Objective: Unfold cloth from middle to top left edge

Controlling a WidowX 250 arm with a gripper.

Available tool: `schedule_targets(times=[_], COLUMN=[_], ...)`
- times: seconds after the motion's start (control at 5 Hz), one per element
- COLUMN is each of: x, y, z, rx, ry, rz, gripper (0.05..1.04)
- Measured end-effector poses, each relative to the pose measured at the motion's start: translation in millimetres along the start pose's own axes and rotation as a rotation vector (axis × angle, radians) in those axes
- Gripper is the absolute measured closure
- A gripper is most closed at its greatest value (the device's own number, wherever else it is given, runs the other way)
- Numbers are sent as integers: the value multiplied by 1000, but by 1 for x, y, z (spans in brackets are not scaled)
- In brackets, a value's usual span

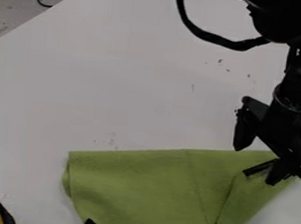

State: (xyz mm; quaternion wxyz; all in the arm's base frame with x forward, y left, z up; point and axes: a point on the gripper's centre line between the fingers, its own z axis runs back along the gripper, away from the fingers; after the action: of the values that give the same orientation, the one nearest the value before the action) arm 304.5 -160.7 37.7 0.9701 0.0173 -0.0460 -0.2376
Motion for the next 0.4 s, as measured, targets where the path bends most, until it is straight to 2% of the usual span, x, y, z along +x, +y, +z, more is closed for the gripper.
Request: schedule_targets(times=[0.4], x=[-1], y=[-5], z=[-7], rx=[-13], ry=[22], rz=[-12], gripper=[137])
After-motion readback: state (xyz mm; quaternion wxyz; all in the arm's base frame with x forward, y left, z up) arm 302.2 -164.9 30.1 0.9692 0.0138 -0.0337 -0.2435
